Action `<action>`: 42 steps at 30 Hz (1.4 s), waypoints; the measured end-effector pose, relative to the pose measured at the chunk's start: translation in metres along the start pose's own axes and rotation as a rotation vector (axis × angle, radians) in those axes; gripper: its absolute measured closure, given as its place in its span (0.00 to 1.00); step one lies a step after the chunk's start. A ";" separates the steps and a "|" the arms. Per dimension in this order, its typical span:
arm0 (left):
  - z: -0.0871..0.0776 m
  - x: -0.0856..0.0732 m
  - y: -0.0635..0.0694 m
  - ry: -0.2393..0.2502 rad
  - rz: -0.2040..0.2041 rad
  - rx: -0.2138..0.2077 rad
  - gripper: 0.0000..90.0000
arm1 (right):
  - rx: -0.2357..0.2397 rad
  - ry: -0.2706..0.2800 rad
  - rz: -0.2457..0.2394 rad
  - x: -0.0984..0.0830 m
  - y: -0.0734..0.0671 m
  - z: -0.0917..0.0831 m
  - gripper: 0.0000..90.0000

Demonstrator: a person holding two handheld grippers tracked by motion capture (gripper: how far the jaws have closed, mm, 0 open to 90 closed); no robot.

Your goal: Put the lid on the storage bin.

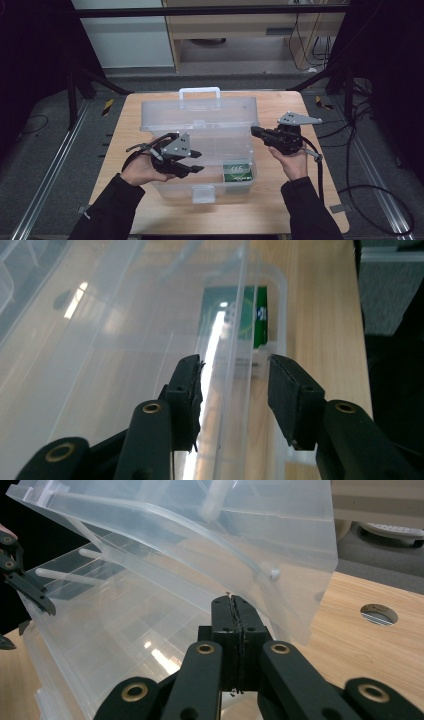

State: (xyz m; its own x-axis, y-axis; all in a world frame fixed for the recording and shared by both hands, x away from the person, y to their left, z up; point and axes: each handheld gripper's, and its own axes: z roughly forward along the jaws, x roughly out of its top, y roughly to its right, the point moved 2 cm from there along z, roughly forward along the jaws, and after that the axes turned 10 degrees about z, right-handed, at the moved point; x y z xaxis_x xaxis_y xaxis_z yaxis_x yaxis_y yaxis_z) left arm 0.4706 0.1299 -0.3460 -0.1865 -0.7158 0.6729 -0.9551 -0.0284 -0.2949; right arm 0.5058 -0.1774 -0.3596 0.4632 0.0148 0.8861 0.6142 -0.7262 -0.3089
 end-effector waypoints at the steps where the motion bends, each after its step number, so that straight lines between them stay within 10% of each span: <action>1: 0.000 -0.001 0.000 0.015 -0.006 0.002 0.59 | 0.002 -0.001 0.003 0.000 0.000 0.000 1.00; 19: -0.020 -0.031 0.012 0.347 -0.213 0.127 0.48 | 0.006 -0.018 -0.011 -0.005 -0.002 -0.001 1.00; 42: -0.072 -0.104 0.019 0.345 -0.423 0.470 0.75 | 0.009 -0.054 -0.029 -0.009 -0.004 0.001 1.00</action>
State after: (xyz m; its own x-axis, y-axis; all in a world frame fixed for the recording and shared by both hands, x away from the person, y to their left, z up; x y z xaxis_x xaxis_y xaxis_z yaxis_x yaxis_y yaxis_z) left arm 0.4548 0.2546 -0.3729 0.0415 -0.3180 0.9472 -0.7757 -0.6077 -0.1700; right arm 0.4998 -0.1736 -0.3665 0.4787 0.0733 0.8749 0.6335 -0.7188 -0.2863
